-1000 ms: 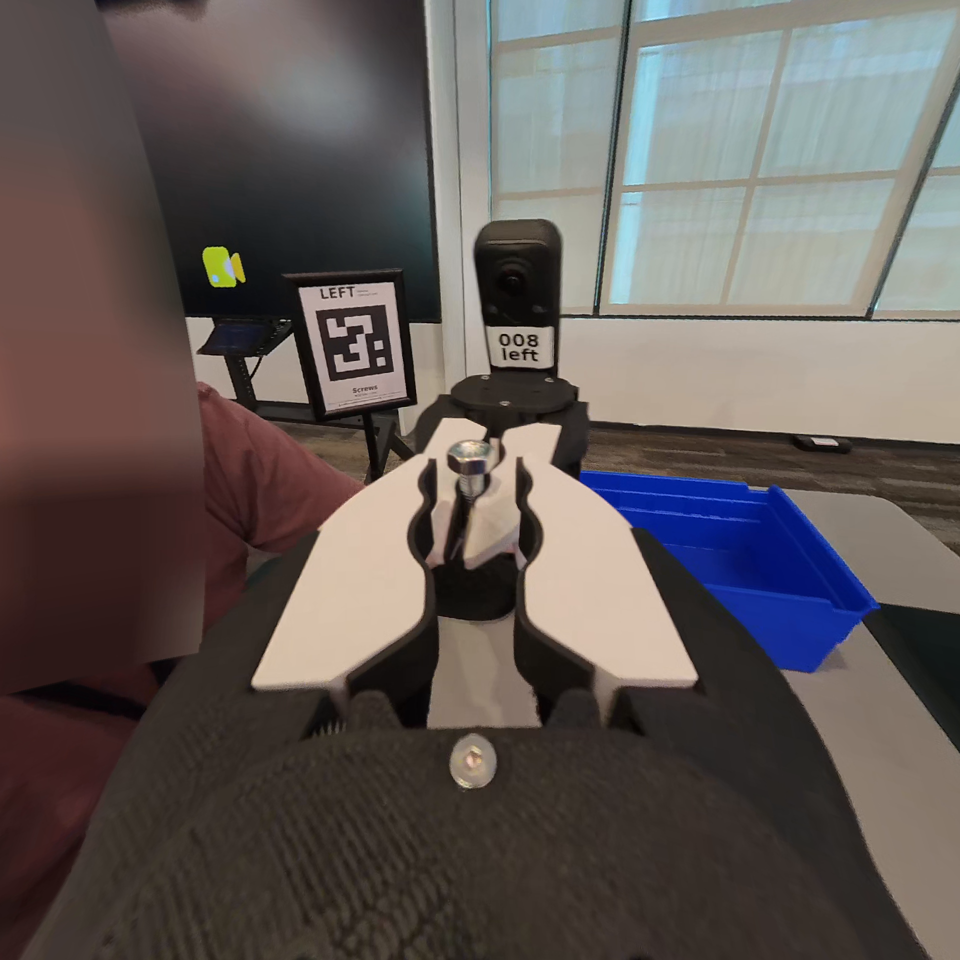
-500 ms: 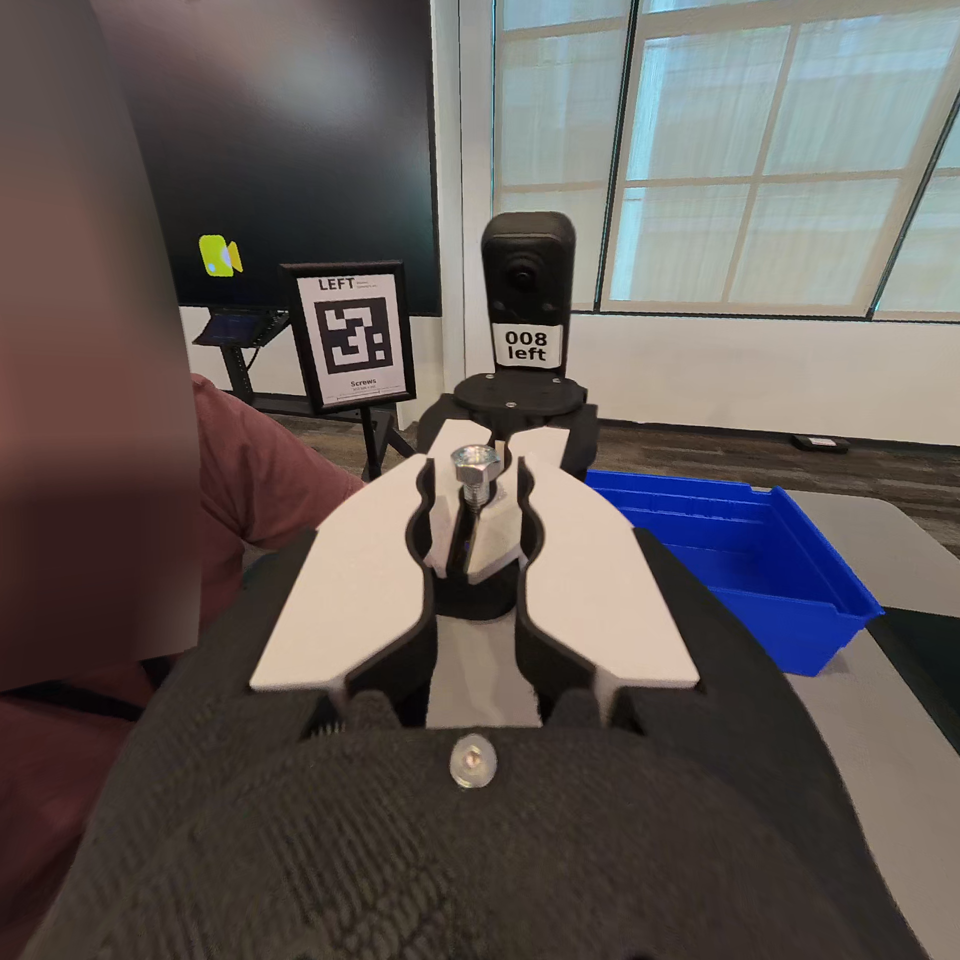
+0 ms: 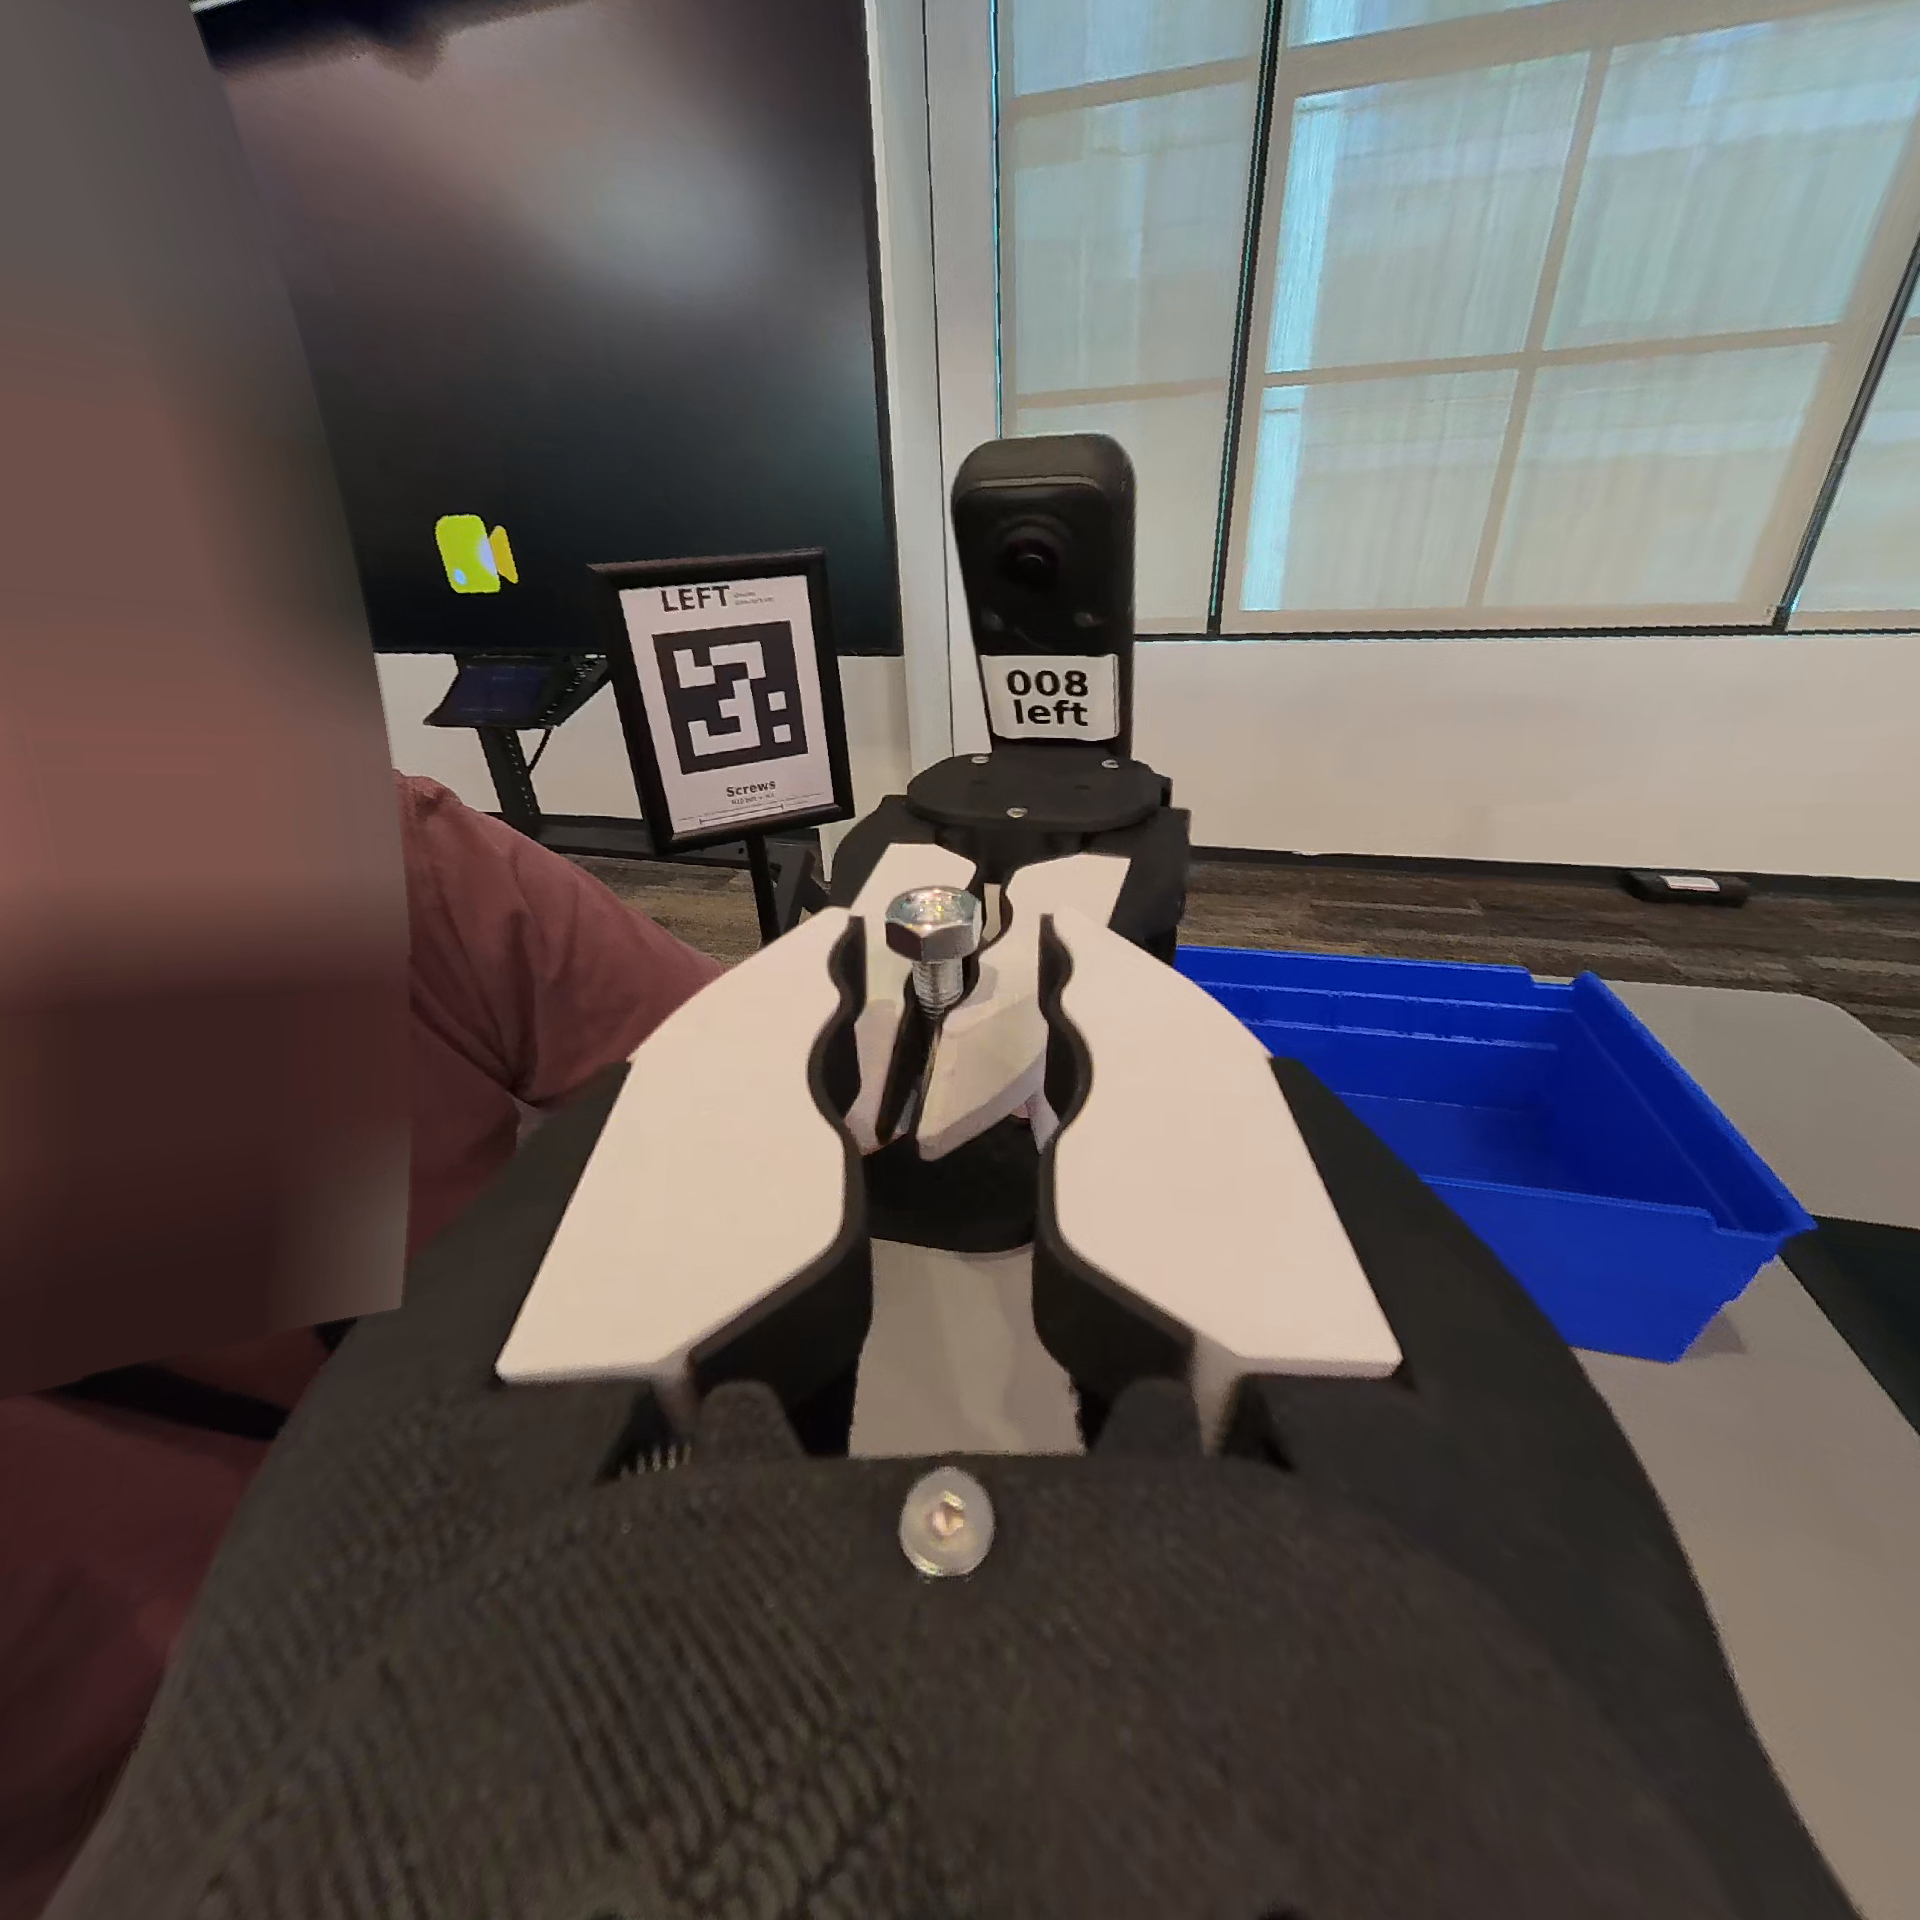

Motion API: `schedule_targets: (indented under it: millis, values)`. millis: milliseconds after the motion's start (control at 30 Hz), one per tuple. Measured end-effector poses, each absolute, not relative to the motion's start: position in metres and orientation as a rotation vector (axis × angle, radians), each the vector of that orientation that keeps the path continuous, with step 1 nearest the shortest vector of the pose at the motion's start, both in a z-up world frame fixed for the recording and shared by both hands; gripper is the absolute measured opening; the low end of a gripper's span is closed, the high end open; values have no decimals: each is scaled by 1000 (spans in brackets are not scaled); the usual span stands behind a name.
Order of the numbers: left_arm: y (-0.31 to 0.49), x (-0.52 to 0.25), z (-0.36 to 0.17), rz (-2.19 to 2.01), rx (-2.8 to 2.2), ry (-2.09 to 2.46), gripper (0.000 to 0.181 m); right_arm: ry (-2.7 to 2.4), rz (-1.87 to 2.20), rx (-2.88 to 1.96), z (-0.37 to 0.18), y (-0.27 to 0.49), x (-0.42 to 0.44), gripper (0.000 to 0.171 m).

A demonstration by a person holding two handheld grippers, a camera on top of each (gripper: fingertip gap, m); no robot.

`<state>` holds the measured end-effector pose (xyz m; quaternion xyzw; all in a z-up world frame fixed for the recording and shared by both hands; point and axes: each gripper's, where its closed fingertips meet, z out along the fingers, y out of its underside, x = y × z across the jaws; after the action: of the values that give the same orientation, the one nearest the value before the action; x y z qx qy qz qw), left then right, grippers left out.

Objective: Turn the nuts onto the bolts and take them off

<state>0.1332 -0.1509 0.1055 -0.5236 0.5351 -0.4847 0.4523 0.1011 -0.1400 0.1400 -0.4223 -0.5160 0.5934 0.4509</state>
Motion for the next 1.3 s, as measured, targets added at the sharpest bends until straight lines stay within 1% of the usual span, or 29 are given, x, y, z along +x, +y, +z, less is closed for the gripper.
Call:
schedule_targets:
  millis: [167, 267, 467, 633, 700, 833, 1100, 1300]
  values:
    - [-152, 134, 105, -1197, -1296, 1327, 4, -1281, 1450, -1058, 135, -138, 97, 33]
    - [-151, 133, 106, -1210, -1295, 1318, 4, -1244, 1451, -1071, 137, -129, 103, 28]
    - [-152, 133, 105, -1208, -1296, 1323, 4, -1279, 1451, -1028, 142, -143, 102, 33]
    - [-153, 135, 104, -1205, -1299, 1331, 4, -1276, 1427, -1053, 138, -138, 99, 33]
    - [-153, 134, 105, -1207, -1297, 1326, 4, -1252, 1443, -1067, 138, -132, 102, 29]
    - [-152, 133, 105, -1208, -1297, 1322, 4, -1245, 1460, -1050, 142, -134, 104, 30]
    - [-142, 132, 108, -1166, -1304, 1264, 4, -1231, 1319, -1062, 144, -141, 92, 36]
    - [-142, 133, 108, -1164, -1303, 1261, 4, -1187, 1228, -1110, 141, -131, 88, 33]
